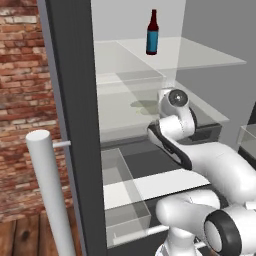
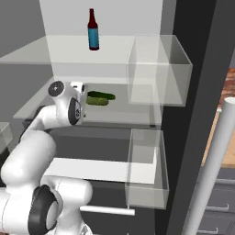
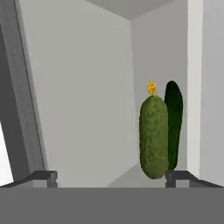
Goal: Place the beer on the top shelf of the fridge to keep it out of children's reach, and place the cucumbers on lower shelves for easy access.
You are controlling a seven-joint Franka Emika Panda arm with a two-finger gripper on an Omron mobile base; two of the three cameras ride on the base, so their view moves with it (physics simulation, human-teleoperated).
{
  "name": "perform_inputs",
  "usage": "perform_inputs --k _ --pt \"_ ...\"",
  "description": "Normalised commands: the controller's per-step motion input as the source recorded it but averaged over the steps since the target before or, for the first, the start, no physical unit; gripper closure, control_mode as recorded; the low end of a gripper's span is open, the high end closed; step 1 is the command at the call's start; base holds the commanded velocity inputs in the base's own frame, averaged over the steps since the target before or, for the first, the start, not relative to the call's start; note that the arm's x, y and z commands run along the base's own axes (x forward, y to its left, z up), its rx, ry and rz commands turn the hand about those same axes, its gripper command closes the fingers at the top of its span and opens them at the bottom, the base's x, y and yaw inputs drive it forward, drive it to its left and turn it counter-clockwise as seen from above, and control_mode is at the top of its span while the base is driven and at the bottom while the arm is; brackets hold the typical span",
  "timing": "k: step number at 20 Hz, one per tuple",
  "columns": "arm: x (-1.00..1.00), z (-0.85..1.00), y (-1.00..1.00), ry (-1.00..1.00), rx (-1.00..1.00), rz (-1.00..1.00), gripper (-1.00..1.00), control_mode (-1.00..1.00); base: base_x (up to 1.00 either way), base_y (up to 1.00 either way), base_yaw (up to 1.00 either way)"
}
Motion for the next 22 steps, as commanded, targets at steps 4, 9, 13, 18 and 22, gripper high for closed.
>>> perform_inputs --k 4,9,13,18,22 --pt "-0.91 0.77 0.00 -0.08 0.00 0.00 -1.00 -1.00 0.00 0.00 0.00" --pt "-0.88 0.91 0.00 -0.03 0.00 -0.02 -1.00 -1.00 0.00 0.00 0.00" --pt "-0.90 0.92 0.00 -0.04 0.00 -0.02 -1.00 -1.00 0.00 0.00 0.00" --pt "-0.95 0.60 0.00 -0.11 0.00 -0.02 -1.00 -1.00 0.00 0.00 0.00" --pt "-0.46 0.25 -0.10 -0.16 0.04 0.00 -1.00 -1.00 0.00 0.00 0.00"
